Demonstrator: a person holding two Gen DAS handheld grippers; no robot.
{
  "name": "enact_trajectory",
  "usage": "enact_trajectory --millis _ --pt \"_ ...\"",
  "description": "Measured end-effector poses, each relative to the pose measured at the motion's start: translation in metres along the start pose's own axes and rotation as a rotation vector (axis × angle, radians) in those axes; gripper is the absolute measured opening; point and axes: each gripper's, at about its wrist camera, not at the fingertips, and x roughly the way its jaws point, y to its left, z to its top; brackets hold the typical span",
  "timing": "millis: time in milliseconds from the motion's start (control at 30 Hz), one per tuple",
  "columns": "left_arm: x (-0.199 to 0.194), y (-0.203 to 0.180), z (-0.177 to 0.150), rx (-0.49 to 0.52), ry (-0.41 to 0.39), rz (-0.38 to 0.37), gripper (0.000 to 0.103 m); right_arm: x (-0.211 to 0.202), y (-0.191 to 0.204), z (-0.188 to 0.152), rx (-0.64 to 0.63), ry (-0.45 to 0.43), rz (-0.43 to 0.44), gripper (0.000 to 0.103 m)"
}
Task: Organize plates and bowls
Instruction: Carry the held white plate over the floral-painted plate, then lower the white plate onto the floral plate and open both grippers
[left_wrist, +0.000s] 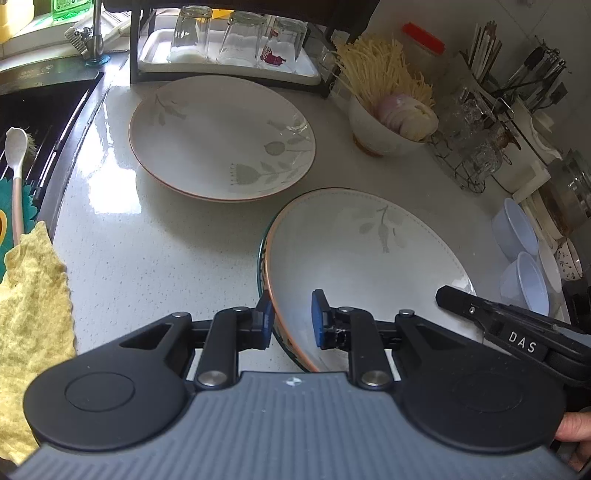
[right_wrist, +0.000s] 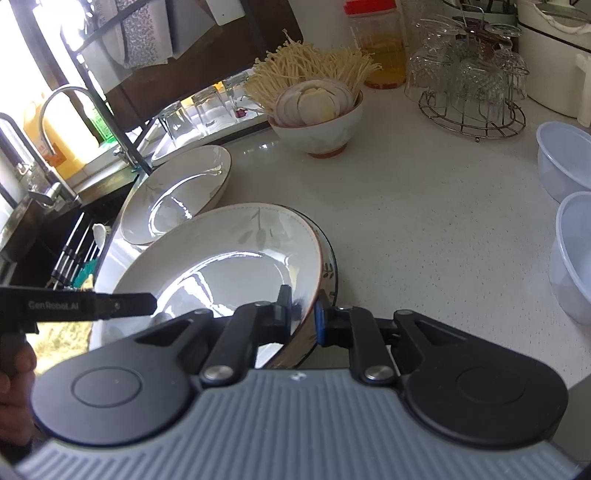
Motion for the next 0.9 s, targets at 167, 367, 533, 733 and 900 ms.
enact_trajectory --millis 167,367,533,733,900 --pt "0.0 -0.001 -0.001 0.006 -0.021 0.013 0.024 0.005 -0.001 0.0 -0.019 -0.012 0.002 0.019" --pt "0.001 0.001 0.002 -0.001 -0.028 0.021 0.025 0.013 -0.003 -0.001 0.011 -0.005 0.01 0.02" --pt "0.005 0.007 0.004 -0.025 -0.011 0.022 0.032 0.019 -0.008 -0.002 0.082 0.019 0.044 0.02" --pt "0.003 0.006 0.004 -0.018 -0.011 0.006 0.044 0.013 -0.014 0.002 0.159 0.016 0.048 0.021" --pt "-0.004 -0.003 0.009 0.002 -0.014 0.033 0.047 0.011 -0.013 0.003 0.174 0.044 0.048 0.021"
